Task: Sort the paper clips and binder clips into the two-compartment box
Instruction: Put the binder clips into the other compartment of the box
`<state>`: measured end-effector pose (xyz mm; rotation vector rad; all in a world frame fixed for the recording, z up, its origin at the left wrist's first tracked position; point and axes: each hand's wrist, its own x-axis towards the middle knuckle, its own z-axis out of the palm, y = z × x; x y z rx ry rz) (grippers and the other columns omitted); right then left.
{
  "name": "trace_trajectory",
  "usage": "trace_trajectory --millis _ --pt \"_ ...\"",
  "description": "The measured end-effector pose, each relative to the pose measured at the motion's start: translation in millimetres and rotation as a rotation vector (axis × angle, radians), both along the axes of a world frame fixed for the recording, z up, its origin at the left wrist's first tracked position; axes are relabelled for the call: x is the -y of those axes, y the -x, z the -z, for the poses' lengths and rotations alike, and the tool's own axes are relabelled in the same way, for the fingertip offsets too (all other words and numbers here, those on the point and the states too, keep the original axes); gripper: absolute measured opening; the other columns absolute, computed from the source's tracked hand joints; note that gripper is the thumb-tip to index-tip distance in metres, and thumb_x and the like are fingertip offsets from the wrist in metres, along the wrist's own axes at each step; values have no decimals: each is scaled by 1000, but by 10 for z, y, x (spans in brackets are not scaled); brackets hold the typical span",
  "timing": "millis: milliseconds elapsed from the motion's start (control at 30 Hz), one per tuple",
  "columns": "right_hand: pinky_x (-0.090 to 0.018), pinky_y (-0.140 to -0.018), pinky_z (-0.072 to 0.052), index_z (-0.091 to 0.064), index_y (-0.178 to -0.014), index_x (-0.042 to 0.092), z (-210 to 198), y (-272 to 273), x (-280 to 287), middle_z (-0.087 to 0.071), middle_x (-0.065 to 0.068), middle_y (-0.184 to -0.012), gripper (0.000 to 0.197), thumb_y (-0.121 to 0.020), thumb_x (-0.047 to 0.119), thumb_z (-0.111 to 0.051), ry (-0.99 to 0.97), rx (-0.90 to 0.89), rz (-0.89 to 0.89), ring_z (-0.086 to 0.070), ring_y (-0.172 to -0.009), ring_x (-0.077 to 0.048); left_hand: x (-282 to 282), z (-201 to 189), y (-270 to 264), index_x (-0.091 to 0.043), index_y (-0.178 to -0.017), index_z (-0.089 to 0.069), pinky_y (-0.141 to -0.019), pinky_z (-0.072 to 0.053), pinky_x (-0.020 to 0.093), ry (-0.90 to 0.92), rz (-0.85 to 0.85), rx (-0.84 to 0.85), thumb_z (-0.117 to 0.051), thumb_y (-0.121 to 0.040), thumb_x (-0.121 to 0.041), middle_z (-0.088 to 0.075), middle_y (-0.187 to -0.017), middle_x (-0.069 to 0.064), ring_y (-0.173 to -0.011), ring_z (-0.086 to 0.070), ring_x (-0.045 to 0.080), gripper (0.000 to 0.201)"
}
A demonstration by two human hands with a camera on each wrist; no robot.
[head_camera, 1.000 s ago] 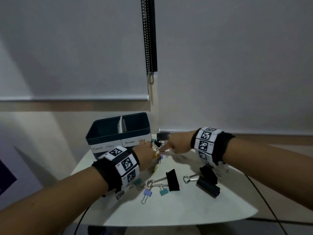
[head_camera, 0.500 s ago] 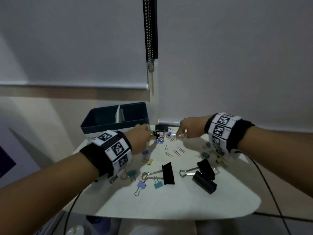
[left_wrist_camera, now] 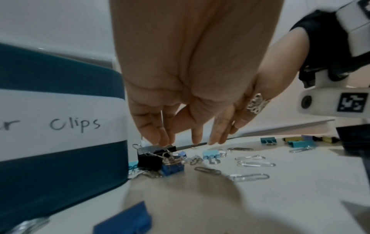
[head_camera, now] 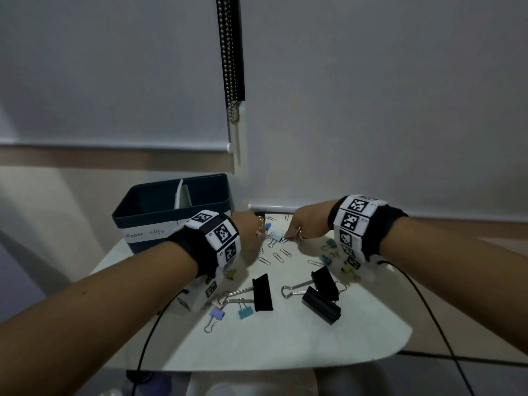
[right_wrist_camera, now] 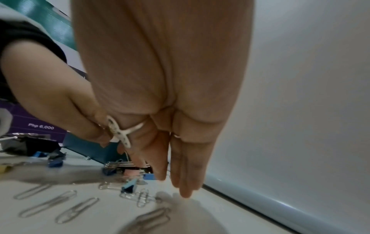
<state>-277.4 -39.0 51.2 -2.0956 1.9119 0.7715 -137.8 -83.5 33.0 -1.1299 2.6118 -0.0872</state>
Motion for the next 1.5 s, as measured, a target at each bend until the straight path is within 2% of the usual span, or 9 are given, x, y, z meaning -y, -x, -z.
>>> trace_trajectory --millis 100,200,367,567,700,767,867,1133,1500 --pt "-33 -108 -35 -46 -139 13 -25 33 18 -48 -8 -142 43 -96 7 -37 125 55 36 -46 -129 -25 -12 25 57 -10 -130 -51 -106 -38 35 60 73 -34 -40 -98 -23 -43 -135 14 -125 -45 29 36" --pt "-33 -101 -41 -45 -137 11 28 5 149 -51 -12 -135 42 -96 9 -36 181 94 64 -51 -118 -26 -49 75 89 -10 -134 -47 -108 -31 35 134 60 109 -38 -98 -23 -36 -140 13 -131 -33 30 39" --pt "-28 -73 -41 -46 -98 11 236 2 325 -52 1 -84 6 -96 17 -43 112 -30 -4 -51 -86 -23 -61 91 72 -12 -135 -45 -109 -31 41 113 29 88 -35 -99 -26 -32 -142 13 -133 -28 30 40" --pt "-32 -96 -43 -47 -134 12 56 82 41 -55 -8 -126 39 -96 13 -38 -2 -51 1 -53 -115 -25 84 72 151 -16 -106 -69 -93 -46 28 -45 19 -193 -63 -85 -31 -63 -117 3 -109 -58 19 26" --pt "-26 -94 -43 -55 -129 16 14 96 -95 -59 1 -126 42 -91 5 -40 -24 58 -19 -53 -105 -18 117 98 256 -13 -70 -58 -70 -52 23 -188 -62 -208 -63 -86 -12 -63 -85 0 -88 -61 12 17" --pt "-29 -102 -43 -60 -125 16 -28 79 -56 -60 3 -129 43 -89 2 -41 55 151 -2 -56 -110 -16 96 92 255 -5 -87 -64 -76 -55 27 -213 -65 -241 -63 -86 -9 -67 -91 3 -94 -66 16 4" --pt "-32 -107 -41 -61 -124 15 -77 31 147 -62 -3 -128 40 -89 2 -46 240 219 -10 -57 -116 -21 75 92 201 -2 -108 -65 -90 -52 29 -194 -47 -283 -67 -83 -11 -68 -108 5 -103 -65 20 26" --pt "-28 -90 -44 -64 -117 8 48 -161 590 -66 -12 -116 34 -86 -1 -55 335 321 -134 -61 -108 -28 118 -158 -194 -12 -96 -69 -69 -41 13 -117 -55 -502 -72 -78 -14 -61 -81 -4 -79 -52 8 18" --pt "-24 -87 -45 -65 -109 9 217 -48 635 -56 -13 -120 32 -78 1 -66 315 300 -83 -57 -106 -30 151 -118 -728 -14 -98 -70 -79 -48 20 -123 -157 -452 -69 -82 -18 -58 -80 -7 -80 -58 10 17"
